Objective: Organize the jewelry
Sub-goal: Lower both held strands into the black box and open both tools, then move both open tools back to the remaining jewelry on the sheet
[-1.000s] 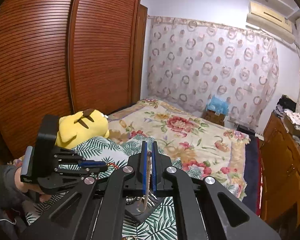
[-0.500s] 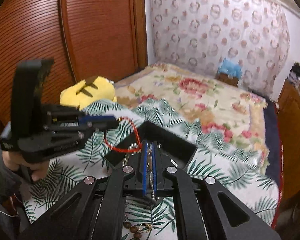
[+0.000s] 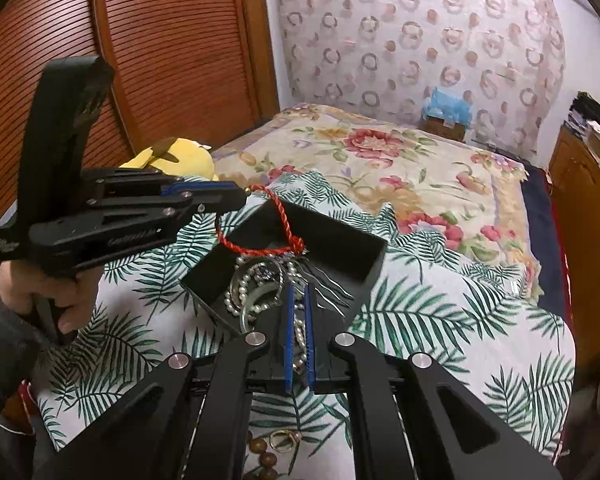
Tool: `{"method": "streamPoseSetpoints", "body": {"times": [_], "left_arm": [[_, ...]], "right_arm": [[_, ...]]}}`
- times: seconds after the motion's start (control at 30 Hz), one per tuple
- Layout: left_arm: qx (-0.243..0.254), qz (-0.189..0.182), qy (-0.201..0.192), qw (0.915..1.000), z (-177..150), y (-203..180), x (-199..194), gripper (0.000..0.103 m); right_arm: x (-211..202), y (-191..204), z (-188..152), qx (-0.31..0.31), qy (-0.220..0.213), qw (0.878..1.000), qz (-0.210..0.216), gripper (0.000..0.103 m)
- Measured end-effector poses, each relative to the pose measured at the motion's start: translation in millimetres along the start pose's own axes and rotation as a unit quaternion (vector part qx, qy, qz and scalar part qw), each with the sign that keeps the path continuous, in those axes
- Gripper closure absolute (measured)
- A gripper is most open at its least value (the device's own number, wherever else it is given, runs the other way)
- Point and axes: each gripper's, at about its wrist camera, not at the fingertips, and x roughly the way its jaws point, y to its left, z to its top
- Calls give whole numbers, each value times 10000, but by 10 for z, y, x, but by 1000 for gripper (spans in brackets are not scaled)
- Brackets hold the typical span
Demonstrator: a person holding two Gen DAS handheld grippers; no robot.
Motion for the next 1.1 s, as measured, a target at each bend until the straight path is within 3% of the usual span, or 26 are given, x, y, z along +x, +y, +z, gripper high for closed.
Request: {"method": "streamPoseSetpoints", "body": {"times": [0.53,0.6,0.67,0.8,0.87,0.97,1.1], "left_arm": [[74,-32,202,9998,70,1,248,96],[59,-43,205,9998,40,-21,219,92],[82,-46,158,9998,7,-48,162,73],[147,-56,54,9999,-90,-149,-1,65],[153,-58,25,9999,-151,-186,-82,53],[185,-115,19,9998,-243,-239,-192,46],[246,-150,65,9996,-428,-300,-320,44]], "right_arm": [[-218,-255,-569,527,-22,9980,-348,97],[-241,-282,-616,573,12,9976,-376,97],[-251,-290,-699,614,63,9973,-395,97],[-241,-241,-868,627,158,9971,-391,96],[-234,-202,-931,646,180,9972,-342,86],[-222,-139,-972,652,206,9973,-280,82],[-173,-19,-1029,594,369,9975,-126,82]]}}
